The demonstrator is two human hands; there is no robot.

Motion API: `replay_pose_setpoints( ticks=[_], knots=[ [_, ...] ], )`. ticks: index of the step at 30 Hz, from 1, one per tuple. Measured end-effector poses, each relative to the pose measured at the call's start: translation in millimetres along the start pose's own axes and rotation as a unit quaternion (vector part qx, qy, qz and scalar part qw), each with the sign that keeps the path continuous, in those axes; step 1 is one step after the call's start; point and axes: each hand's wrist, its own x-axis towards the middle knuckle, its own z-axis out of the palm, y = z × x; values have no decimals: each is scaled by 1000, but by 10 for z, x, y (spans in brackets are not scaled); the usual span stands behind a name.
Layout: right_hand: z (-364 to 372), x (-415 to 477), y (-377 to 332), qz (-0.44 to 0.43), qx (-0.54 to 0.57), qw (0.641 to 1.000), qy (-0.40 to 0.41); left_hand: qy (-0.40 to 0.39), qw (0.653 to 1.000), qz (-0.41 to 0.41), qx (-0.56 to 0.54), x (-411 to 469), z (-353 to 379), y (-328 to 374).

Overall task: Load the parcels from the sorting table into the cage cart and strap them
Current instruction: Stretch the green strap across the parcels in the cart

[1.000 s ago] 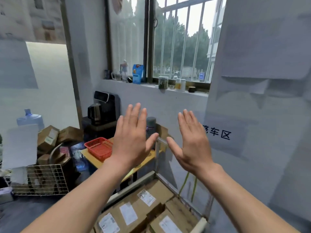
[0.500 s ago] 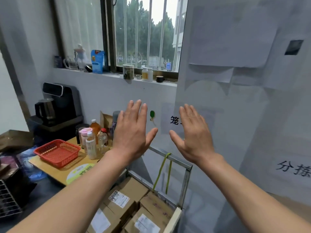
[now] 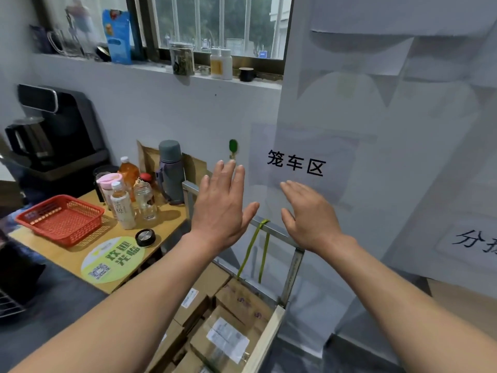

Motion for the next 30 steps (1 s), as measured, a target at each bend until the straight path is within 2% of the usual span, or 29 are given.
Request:
replay_pose_setpoints(
  ticks=[8,15,19,30],
  knots=[
    [865,526,592,0,48,974,-222,-50,998,-37,33,375,785,59],
    [1418,832,974,-28,108,934,-339,-83,993,-74,49,484,1257,187],
    [1603,872,1074,-44,140,919,-365,-100,989,-92,56,504,1384,226],
    [1554,812,1304,-25,122,924,-361,-103,988,-107,36,416,1531,364]
  ],
)
